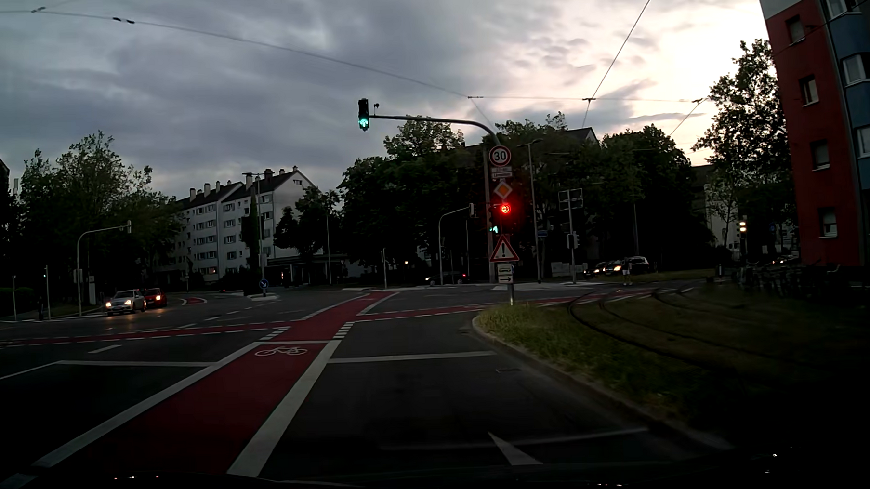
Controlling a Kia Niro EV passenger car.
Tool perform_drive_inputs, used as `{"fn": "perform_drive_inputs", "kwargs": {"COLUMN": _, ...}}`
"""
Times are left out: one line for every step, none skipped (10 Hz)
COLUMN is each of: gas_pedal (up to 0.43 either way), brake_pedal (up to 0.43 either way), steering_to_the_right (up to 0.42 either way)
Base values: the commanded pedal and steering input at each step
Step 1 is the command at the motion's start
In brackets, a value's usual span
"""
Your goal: Follow the waypoints while adhering to traffic rules and regulations
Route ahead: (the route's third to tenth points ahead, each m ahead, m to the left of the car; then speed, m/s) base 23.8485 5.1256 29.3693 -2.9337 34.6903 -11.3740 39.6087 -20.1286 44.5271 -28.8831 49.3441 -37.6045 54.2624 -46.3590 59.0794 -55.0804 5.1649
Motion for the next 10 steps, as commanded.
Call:
{"fn": "perform_drive_inputs", "kwargs": {"gas_pedal": 0.000, "brake_pedal": 0.244, "steering_to_the_right": -0.057}}
{"fn": "perform_drive_inputs", "kwargs": {"gas_pedal": 0.000, "brake_pedal": 0.244, "steering_to_the_right": -0.061}}
{"fn": "perform_drive_inputs", "kwargs": {"gas_pedal": 0.000, "brake_pedal": 0.244, "steering_to_the_right": -0.062}}
{"fn": "perform_drive_inputs", "kwargs": {"gas_pedal": 0.000, "brake_pedal": 0.244, "steering_to_the_right": -0.062}}
{"fn": "perform_drive_inputs", "kwargs": {"gas_pedal": 0.000, "brake_pedal": 0.244, "steering_to_the_right": -0.062}}
{"fn": "perform_drive_inputs", "kwargs": {"gas_pedal": 0.000, "brake_pedal": 0.238, "steering_to_the_right": -0.062}}
{"fn": "perform_drive_inputs", "kwargs": {"gas_pedal": 0.000, "brake_pedal": 0.244, "steering_to_the_right": -0.063}}
{"fn": "perform_drive_inputs", "kwargs": {"gas_pedal": 0.000, "brake_pedal": 0.244, "steering_to_the_right": -0.062}}
{"fn": "perform_drive_inputs", "kwargs": {"gas_pedal": 0.000, "brake_pedal": 0.244, "steering_to_the_right": -0.062}}
{"fn": "perform_drive_inputs", "kwargs": {"gas_pedal": 0.000, "brake_pedal": 0.244, "steering_to_the_right": -0.062}}
